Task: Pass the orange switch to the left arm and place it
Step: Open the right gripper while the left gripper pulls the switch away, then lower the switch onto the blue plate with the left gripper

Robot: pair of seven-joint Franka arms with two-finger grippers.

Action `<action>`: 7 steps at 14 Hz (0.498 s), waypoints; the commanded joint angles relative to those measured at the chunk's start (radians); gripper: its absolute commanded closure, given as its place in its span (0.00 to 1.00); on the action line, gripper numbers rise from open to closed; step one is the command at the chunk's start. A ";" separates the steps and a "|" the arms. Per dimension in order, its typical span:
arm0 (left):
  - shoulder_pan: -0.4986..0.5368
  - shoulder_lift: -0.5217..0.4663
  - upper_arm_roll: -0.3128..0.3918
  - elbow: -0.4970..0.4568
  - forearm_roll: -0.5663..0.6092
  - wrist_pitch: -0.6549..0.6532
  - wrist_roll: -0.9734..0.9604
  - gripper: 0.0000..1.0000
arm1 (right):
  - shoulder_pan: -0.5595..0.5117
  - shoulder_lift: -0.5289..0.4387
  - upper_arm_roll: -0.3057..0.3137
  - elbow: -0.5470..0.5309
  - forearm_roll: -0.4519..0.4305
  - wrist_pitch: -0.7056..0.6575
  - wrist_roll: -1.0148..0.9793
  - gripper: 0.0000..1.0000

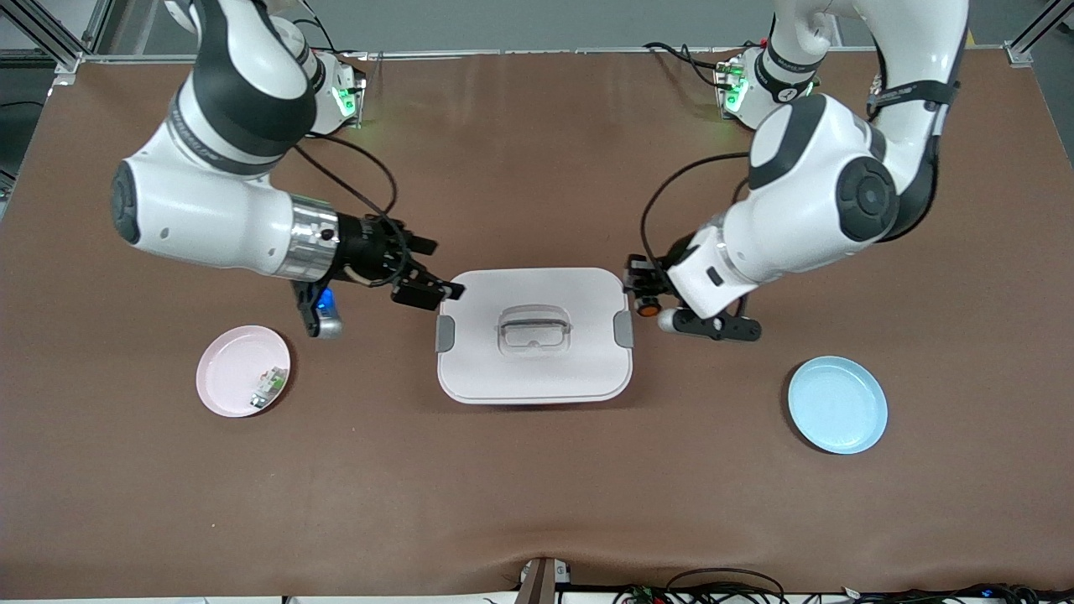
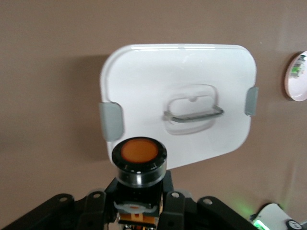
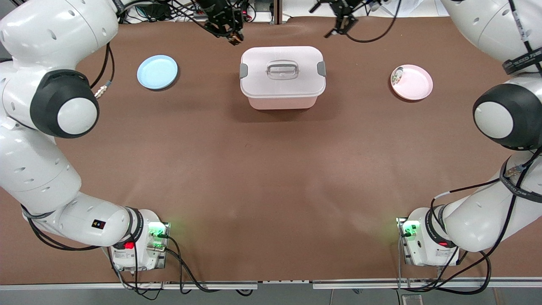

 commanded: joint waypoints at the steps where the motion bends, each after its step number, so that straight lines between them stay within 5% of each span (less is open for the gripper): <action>1: 0.048 0.029 -0.004 0.006 0.040 -0.014 0.108 1.00 | -0.051 -0.059 0.015 -0.098 -0.129 -0.040 -0.172 0.00; 7: 0.154 0.077 -0.002 -0.007 0.198 -0.016 0.381 1.00 | -0.194 -0.104 0.014 -0.221 -0.413 -0.043 -0.567 0.00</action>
